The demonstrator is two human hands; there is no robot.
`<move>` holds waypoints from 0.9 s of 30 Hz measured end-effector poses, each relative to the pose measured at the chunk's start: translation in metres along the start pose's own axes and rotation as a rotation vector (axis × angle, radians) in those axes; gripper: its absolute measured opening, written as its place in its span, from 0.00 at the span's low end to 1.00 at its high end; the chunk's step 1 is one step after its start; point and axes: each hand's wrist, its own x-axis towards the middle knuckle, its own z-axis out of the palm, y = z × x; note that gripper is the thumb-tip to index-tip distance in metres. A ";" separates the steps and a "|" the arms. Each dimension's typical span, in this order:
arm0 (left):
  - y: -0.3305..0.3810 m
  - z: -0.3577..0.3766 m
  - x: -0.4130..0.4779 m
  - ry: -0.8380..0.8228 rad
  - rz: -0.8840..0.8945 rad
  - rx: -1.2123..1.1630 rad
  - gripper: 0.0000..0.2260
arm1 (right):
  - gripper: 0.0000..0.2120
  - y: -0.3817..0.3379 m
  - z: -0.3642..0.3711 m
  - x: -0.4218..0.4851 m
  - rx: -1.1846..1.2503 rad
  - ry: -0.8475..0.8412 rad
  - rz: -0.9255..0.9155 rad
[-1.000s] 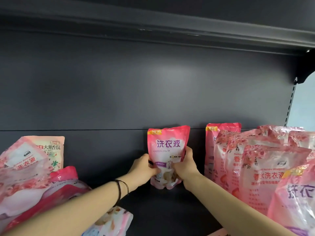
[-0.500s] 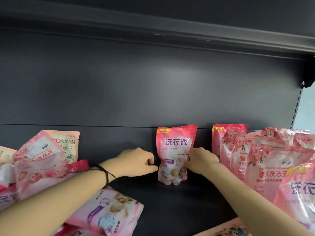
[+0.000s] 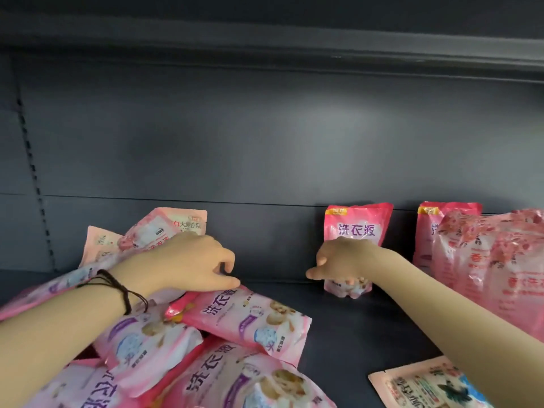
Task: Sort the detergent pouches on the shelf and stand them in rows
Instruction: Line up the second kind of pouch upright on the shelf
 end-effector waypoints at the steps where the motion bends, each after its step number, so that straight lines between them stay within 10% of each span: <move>1: -0.006 -0.001 -0.010 0.007 -0.011 0.032 0.19 | 0.23 -0.010 -0.001 -0.001 0.005 -0.010 -0.034; 12: -0.040 0.011 -0.091 -0.062 -0.204 0.153 0.23 | 0.28 -0.096 -0.007 0.025 -0.057 -0.016 -0.285; 27: -0.019 0.068 -0.056 -0.016 -0.432 -0.572 0.11 | 0.15 -0.138 0.055 0.099 0.493 -0.060 -0.074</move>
